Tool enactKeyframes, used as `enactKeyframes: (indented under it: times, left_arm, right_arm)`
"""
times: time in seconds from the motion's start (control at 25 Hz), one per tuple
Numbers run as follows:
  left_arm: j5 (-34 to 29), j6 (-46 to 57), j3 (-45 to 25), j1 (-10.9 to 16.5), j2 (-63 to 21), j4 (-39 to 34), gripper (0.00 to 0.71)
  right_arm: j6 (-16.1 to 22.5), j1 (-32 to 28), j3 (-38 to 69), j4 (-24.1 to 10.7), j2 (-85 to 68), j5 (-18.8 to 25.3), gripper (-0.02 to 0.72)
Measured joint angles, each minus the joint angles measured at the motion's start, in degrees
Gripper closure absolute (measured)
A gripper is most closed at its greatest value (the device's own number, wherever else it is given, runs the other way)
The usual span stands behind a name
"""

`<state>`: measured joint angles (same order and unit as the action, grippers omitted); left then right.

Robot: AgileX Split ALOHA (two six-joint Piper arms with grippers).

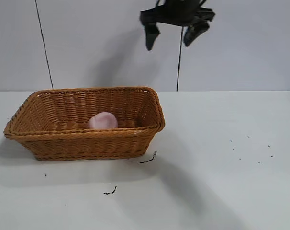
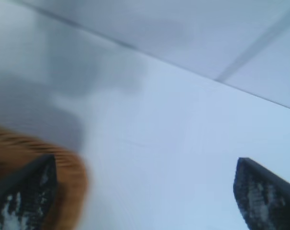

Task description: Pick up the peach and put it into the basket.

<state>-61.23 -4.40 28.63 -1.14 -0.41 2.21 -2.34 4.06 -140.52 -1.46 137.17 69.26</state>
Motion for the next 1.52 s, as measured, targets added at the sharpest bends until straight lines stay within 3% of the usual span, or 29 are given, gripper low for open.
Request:
enactKeyframes:
  times: [0.28,0.44,1.2,1.52]
  left_arm:
    - [0.00,0.00,0.00,0.00,0.00,0.00,0.018]
    - [0.00,0.00,0.00,0.00,0.00,0.00,0.018]
    - [0.00,0.00,0.00,0.00,0.00,0.00,0.018]
    - [0.00,0.00,0.00,0.00,0.00,0.00,0.018]
  right_arm:
    - [0.00,-1.19,0.70,0.86,-2.53,0.51,0.014]
    - [0.00,-1.19,7.74,0.86,-9.41,0.45,0.014]
    - [0.00,-1.19,81.45,1.15,-82.04,0.39,0.014]
    - [-0.05,-1.19,103.93,1.46,-113.10,-7.50,0.014]
